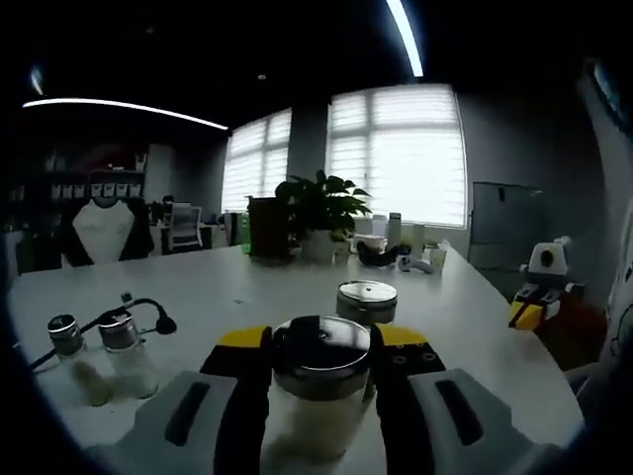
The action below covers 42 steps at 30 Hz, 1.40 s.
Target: Rotate the seasoning bottle until the label or dispensing opening points toward the visible target arrow and the bottle remains upright within the marked orientation range
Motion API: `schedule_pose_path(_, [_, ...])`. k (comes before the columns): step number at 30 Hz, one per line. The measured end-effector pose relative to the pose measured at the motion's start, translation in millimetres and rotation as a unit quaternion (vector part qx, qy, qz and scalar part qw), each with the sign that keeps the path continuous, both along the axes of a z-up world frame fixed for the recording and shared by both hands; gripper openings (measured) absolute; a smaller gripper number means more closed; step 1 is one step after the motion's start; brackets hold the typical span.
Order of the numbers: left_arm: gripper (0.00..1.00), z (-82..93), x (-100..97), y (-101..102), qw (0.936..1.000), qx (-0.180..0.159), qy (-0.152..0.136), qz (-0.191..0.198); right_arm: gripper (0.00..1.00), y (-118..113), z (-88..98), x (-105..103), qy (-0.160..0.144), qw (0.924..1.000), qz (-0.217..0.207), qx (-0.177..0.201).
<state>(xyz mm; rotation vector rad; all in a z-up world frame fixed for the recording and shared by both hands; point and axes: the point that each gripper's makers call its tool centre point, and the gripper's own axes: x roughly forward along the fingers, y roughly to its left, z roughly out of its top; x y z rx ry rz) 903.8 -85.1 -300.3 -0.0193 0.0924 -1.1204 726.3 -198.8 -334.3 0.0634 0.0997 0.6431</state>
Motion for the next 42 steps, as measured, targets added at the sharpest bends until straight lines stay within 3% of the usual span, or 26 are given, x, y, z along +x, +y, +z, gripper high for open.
schedule_pose_path(7, [0.42,0.0,12.9,1,0.9999,-0.001,-0.001,-0.012,0.00,1,6.4,3,-0.007,1.0000,0.002,0.002])
schedule_pose_path(13, [0.42,1.2,12.6,-1,0.9997,0.005,-0.004,-0.025,0.00,4,5.0,3,-0.005,1.0000,0.008,-0.001])
schedule_pose_path(19, [0.41,1.1,19.0,-1,0.9970,-0.012,-0.016,-0.075,0.00,2,1.8,2,-0.001,1.0000,0.002,0.004])
schedule_pose_path(21, [0.41,0.6,22.4,0,0.9963,-0.022,-0.007,-0.083,0.00,1,0.8,2,0.001,1.0000,0.001,0.004])
schedule_pose_path(25, [0.42,1.3,16.5,-3,0.9945,-0.024,-0.005,-0.102,0.00,-1,-0.4,1,0.003,1.0000,-0.002,0.005])
schedule_pose_path(29, [0.42,1.9,-3.3,-13,0.9922,-0.025,-0.004,-0.122,0.00,-2,-0.6,1,0.003,1.0000,-0.004,0.006])
schedule_pose_path(42, [0.42,2.3,-21.7,-17,0.9857,-0.032,-0.001,-0.166,0.00,-4,-3.1,0,0.006,1.0000,-0.002,0.006])
